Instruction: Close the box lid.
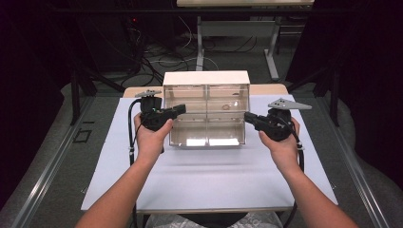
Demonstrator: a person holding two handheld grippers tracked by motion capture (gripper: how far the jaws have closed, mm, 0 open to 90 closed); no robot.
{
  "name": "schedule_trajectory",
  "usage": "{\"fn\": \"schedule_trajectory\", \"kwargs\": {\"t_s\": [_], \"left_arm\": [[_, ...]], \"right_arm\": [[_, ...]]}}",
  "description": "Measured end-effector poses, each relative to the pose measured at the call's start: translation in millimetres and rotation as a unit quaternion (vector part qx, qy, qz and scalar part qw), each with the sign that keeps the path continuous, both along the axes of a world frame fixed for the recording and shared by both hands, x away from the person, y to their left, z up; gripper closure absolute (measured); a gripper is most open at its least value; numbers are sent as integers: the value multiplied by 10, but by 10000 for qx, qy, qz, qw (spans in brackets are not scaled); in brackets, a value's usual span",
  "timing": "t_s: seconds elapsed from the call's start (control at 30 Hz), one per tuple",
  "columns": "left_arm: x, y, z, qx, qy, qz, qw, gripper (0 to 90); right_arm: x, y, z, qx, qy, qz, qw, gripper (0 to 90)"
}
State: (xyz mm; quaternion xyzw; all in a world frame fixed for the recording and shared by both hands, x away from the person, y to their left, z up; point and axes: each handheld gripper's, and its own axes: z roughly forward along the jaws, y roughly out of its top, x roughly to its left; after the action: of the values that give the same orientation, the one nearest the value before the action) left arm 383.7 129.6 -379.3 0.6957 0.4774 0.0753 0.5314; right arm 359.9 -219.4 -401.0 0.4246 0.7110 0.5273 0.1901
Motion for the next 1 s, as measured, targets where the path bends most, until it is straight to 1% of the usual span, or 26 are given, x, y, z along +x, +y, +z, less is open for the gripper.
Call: {"fn": "schedule_trajectory", "kwargs": {"t_s": [0.03, 0.1, 0.13, 0.2, 0.27, 0.33, 0.4, 0.47, 0.63, 0.67, 0.7, 0.77, 0.87, 0.9, 0.93, 0.97, 1.0], "left_arm": [[-6, 3, -2, -1, -17, 22, 10000, 900], [-23, 16, -4, -4, -42, 41, 10000, 900], [-30, 29, -2, 37, -43, 34, 10000, 900], [-44, 46, -4, 16, -58, 47, 10000, 900], [-58, 66, -5, 54, -77, 64, 9999, 900], [-74, 87, -5, 92, -69, 59, 9999, 897], [-92, 106, -7, 128, -66, 57, 9999, 881], [-112, 129, -8, 167, -116, 72, 9998, 869], [-155, 196, -8, 205, -157, 52, 9997, 809], [-163, 211, -11, 195, -201, 38, 9996, 794], [-173, 225, -13, 225, -248, 46, 9994, 777], [-193, 254, -14, 226, -266, 40, 9994, 739], [-223, 302, -23, 299, -362, 53, 9989, 687], [-234, 320, -26, 329, -367, 62, 9988, 672], [-245, 340, -29, 358, -378, 72, 9986, 659], [-252, 361, -35, 386, -397, 87, 9984, 646], [-259, 389, -41, 445, -425, 82, 9981, 633]], "right_arm": [[-11, 0, 3, 10, -17, -27, 10000, 866], [-31, -10, 9, 12, -29, 3, 10000, 847], [-43, -14, 13, -3, -20, -23, 10000, 836], [-58, -17, 12, 9, -26, -19, 10000, 812], [-67, -22, 12, 6, -61, -22, 10000, 802], [-79, -32, 21, -30, -53, 12, 10000, 785], [-97, -35, 28, -13, -55, 7, 10000, 761], [-118, -38, 36, -18, -55, -11, 10000, 738], [-151, -61, 57, -32, -67, 13, 10000, 667], [-154, -61, 57, -13, -83, 14, 10000, 650], [-165, -70, 64, -50, -38, 22, 10000, 634], [-177, -77, 64, -89, -1, 42, 10000, 592], [-198, -80, 49, -105, 22, 25, 9999, 530], [-206, -81, 39, -101, 0, 0, 9999, 513], [-216, -86, 33, -148, 22, 17, 9999, 494], [-229, -84, 23, -122, 26, -16, 9999, 474], [-238, -91, 13, -163, 7, -25, 9999, 456]]}}
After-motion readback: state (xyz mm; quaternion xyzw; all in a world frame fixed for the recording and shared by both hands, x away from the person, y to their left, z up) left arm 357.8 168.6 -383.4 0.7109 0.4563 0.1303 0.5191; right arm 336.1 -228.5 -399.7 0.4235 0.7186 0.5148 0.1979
